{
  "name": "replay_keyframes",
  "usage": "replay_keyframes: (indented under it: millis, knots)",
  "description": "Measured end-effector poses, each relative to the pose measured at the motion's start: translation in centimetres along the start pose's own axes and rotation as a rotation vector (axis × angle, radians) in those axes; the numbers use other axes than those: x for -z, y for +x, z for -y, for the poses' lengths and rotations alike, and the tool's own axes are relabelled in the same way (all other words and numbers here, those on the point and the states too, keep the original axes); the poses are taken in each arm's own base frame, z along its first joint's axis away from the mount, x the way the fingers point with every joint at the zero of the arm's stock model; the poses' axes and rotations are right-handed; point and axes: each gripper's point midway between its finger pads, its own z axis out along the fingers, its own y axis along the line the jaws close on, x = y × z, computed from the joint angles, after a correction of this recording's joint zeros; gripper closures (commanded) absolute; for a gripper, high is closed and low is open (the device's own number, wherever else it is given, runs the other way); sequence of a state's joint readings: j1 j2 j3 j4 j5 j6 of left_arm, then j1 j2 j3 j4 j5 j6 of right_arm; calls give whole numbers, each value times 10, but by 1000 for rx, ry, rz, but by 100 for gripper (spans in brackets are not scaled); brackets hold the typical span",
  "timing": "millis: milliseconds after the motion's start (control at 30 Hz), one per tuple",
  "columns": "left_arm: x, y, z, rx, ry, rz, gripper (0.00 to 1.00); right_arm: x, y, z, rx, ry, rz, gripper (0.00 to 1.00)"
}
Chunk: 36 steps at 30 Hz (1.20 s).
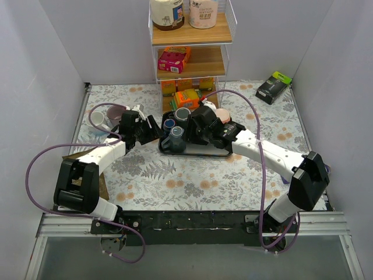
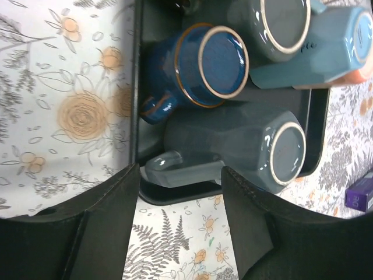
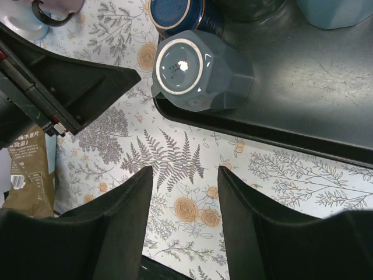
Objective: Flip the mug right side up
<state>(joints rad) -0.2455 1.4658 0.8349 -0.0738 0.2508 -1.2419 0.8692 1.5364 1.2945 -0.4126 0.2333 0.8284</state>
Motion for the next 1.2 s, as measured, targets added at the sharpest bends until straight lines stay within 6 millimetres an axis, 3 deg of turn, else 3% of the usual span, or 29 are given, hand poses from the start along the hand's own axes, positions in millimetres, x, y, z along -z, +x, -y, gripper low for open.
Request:
replay_keyframes:
  millis: [233,467,800,1033,1200]
  knots:
    - [2,12,12,-98,50,-24,43,-6,10,6,12,51,-27,44]
    - [15,12,11,-366,90,-24,36,2,9,12,28,68,-17,43]
    - [14,15,22,-565,172,-122,42,20,3,35,24,107,-8,42]
    - [-7,26,24,-614,194,-234,44,21,5,43,24,133,-25,43]
    - [-13,38,17,-631,181,-285,55,22,8,46,26,143,-39,43]
